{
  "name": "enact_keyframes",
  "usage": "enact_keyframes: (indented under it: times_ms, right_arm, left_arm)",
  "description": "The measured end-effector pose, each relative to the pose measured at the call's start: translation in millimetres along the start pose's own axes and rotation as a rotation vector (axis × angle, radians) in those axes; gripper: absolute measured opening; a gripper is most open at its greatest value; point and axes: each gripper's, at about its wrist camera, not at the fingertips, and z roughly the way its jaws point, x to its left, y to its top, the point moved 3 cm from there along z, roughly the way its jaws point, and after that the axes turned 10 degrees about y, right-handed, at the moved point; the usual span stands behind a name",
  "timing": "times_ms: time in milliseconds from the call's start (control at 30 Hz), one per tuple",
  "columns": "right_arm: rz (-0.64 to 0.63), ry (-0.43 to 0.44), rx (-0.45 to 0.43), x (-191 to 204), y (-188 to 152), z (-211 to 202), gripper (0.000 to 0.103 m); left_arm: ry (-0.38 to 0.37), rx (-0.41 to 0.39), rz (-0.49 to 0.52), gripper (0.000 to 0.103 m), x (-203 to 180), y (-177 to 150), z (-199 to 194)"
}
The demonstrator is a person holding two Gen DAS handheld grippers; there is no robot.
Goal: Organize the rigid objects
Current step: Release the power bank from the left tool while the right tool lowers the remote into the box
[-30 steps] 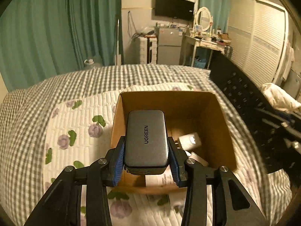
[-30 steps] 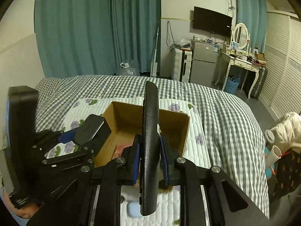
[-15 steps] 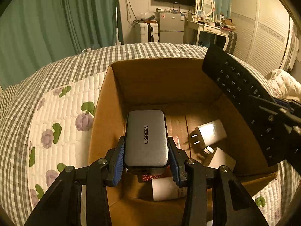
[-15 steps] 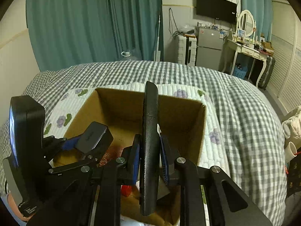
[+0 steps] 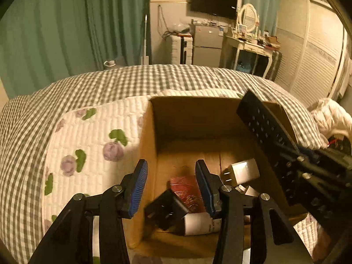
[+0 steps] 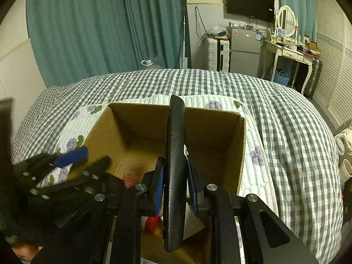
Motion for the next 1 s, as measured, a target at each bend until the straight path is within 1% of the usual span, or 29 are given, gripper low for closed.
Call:
enact_keyframes:
  times_ms: [67, 167, 267, 333, 367, 400, 533, 700, 800, 867, 900, 933, 1000]
  right_arm:
    - [0.003, 0.003, 0.01, 1, -1, 6, 0.019]
    - [0.01, 0.019, 0.031, 4, -5, 21, 0.019]
    - [0.022, 0.028, 0.043, 7, -9, 32, 0.02]
    - [0.015, 0.019, 0.032, 11, -10, 30, 0.025]
    - [0.011, 0.014, 0.028, 12, -9, 27, 0.032]
    - [0.008, 0.011, 0.02, 13, -7, 21, 0.038]
    - [0.0, -0.01, -0.013, 15, 1, -12, 0.039]
    - [-0.021, -0.044, -0.047, 20, 5, -71, 0.045]
    - [-0.011, -0.054, -0.064, 25, -4, -108, 0.048]
    - [-0.015, -0.063, -0.072, 31, -15, -129, 0.052]
    - [-0.016, -0.067, -0.076, 32, -20, -136, 0.054]
    - [-0.014, -0.064, -0.079, 34, -27, -145, 0.054]
    - [0.009, -0.044, -0.095, 37, -38, -161, 0.057]
  left_arm:
    - [-0.019, -0.003, -0.021, 0.048, 10, 2, -4]
    - [0.003, -0.021, -0.01, 0.048, 16, 3, -8]
    - [0.003, -0.026, -0.007, 0.048, 19, 1, -10]
    - [0.011, -0.029, -0.002, 0.048, 21, 0, -12]
    - [0.012, -0.031, 0.001, 0.048, 22, -2, -13]
    - [0.015, -0.032, 0.001, 0.048, 22, -2, -15]
    - [0.019, -0.035, 0.0, 0.048, 26, -9, -34]
    - [-0.001, -0.057, -0.006, 0.048, 31, -16, -75]
    - [-0.001, -0.08, 0.008, 0.055, 29, -25, -103]
    - [0.001, -0.093, 0.019, 0.06, 27, -32, -118]
    - [0.016, -0.106, 0.033, 0.061, 27, -36, -127]
    - [0.026, -0.112, 0.041, 0.063, 27, -39, -131]
    - [0.016, -0.118, 0.048, 0.066, 28, -47, -141]
